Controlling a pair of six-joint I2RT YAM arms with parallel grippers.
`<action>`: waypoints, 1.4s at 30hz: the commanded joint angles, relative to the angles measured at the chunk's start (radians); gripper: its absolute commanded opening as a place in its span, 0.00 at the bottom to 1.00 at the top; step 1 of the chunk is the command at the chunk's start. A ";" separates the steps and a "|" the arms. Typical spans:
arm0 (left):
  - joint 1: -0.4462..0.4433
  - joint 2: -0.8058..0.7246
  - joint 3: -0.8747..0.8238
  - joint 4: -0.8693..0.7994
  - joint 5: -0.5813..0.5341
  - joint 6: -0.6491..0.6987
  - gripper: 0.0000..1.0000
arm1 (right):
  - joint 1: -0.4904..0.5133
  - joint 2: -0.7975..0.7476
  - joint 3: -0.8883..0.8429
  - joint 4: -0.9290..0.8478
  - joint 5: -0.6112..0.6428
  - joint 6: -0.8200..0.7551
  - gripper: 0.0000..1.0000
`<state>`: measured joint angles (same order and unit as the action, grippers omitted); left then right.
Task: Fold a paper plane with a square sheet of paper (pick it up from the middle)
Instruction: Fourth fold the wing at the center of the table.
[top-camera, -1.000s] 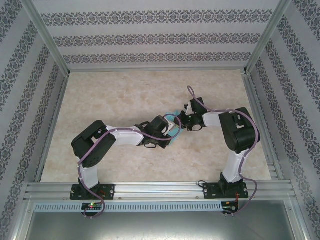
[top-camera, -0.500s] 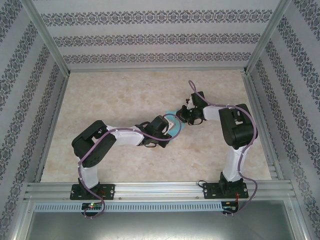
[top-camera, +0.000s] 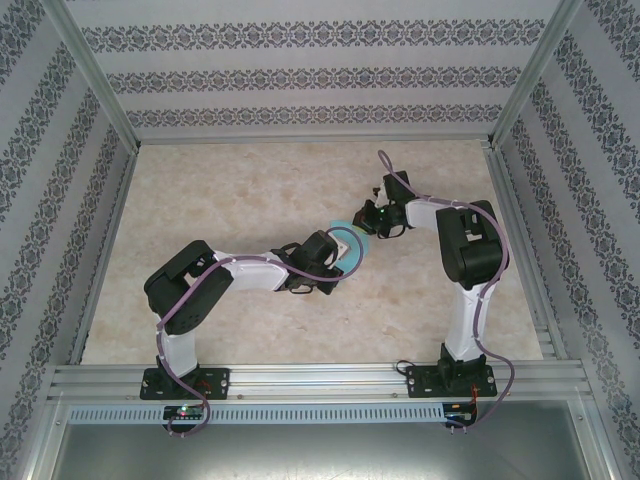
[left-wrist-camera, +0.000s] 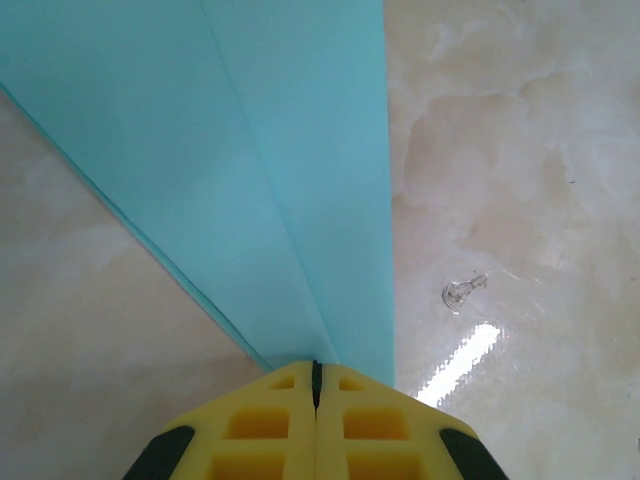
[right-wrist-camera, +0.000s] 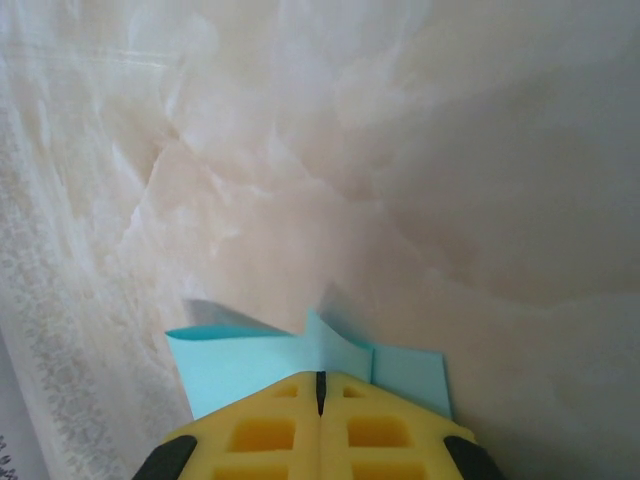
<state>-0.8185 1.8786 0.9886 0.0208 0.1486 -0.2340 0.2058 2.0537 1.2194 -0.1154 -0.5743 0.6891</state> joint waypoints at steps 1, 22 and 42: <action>0.002 0.110 -0.090 -0.301 -0.073 0.030 0.00 | -0.037 0.041 0.044 -0.005 0.074 -0.030 0.02; 0.002 0.074 -0.085 -0.274 -0.055 0.028 0.00 | -0.019 -0.213 -0.096 -0.012 -0.042 -0.044 0.02; 0.002 0.067 -0.079 -0.251 -0.029 0.022 0.00 | 0.116 -0.096 -0.274 0.275 -0.194 0.136 0.02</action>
<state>-0.8181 1.8709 0.9859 0.0284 0.1497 -0.2272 0.3168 1.9217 0.9230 0.1196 -0.7300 0.8143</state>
